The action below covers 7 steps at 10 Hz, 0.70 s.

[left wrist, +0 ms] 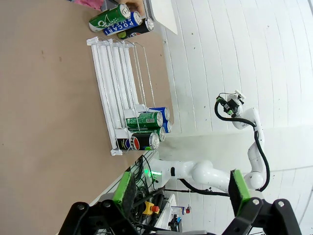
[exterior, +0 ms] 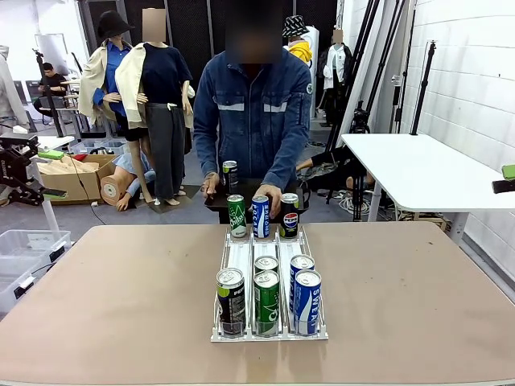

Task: Retrieve and hand over the desired beverage to the person.
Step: Pick up another can of the same type that the person held from the Automatic Can Dispenser.

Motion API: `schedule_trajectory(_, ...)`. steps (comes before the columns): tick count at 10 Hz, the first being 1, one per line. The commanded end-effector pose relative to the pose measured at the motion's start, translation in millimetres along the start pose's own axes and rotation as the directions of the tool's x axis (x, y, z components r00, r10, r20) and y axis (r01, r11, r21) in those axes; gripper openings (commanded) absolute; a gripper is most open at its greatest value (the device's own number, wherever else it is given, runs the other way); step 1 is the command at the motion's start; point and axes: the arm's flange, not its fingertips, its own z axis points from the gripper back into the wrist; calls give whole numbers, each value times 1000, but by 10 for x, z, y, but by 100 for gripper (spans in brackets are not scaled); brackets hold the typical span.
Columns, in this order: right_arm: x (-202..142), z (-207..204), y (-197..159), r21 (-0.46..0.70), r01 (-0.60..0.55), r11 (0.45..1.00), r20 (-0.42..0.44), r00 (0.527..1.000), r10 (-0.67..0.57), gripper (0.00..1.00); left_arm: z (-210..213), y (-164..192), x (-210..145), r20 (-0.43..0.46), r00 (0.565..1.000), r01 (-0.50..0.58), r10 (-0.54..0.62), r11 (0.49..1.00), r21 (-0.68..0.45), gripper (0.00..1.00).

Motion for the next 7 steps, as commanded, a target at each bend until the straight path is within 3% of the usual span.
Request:
schedule_trajectory(1,10,-9,4,9,-7,1000,7,1000,7,100,0,-3,-12,10,1000,1,-1,1000,5,100)
schedule_trajectory(5,0,0,0,0,0,1000,0,1000,0,100,0,-3,-12,10,1000,1,-1,1000,5,100)
schedule_trajectory(7,87,-197,89,4,30,1000,-66,997,-29,100,0,-3,-12,10,1000,1,-1,1000,5,100)
